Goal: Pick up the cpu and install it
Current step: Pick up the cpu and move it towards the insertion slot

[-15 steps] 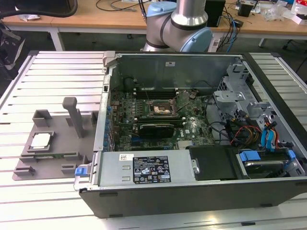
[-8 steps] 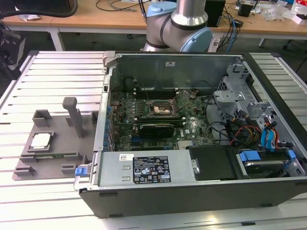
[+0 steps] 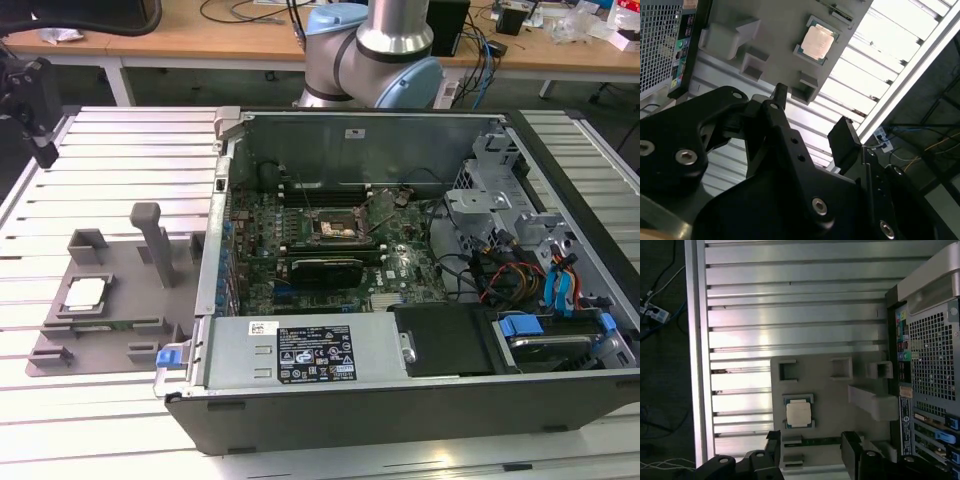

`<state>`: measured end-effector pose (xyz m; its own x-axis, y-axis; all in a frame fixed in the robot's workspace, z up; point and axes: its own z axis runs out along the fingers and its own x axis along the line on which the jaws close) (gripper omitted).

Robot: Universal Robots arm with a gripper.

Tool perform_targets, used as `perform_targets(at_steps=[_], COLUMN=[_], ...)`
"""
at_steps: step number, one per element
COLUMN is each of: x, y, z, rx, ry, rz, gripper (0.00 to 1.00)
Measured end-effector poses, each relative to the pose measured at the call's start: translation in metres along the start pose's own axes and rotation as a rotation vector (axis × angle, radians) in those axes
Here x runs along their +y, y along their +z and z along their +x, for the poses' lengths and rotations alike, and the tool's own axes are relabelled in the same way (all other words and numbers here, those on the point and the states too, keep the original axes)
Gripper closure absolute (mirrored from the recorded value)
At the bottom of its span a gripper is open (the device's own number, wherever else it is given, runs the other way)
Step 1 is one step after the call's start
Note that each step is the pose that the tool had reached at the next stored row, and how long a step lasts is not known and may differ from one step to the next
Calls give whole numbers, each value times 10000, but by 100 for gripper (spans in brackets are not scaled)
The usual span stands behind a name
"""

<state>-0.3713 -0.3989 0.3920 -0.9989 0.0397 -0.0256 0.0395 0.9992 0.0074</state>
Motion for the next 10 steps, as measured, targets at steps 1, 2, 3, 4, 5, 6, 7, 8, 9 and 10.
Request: perform_targets(at_steps=[1,2,3,4,5,6,7,8,9,10], x=[0,1,1,1,0,0,0,0,0,0], y=[2,5,13,22,45,59,68,83,92,99], z=[0,0,0,1,1,1,2,2,2,2], rx=[2,3,2,4,4,4,4,3,3,4], ry=[-167,-304,-308,-308,-309,-308,-309,-309,-309,-308], rz=[-2,-6,-7,-6,-6,-6,-6,-7,-7,-6], gripper=[40,40,40,40,40,40,40,40,40,40])
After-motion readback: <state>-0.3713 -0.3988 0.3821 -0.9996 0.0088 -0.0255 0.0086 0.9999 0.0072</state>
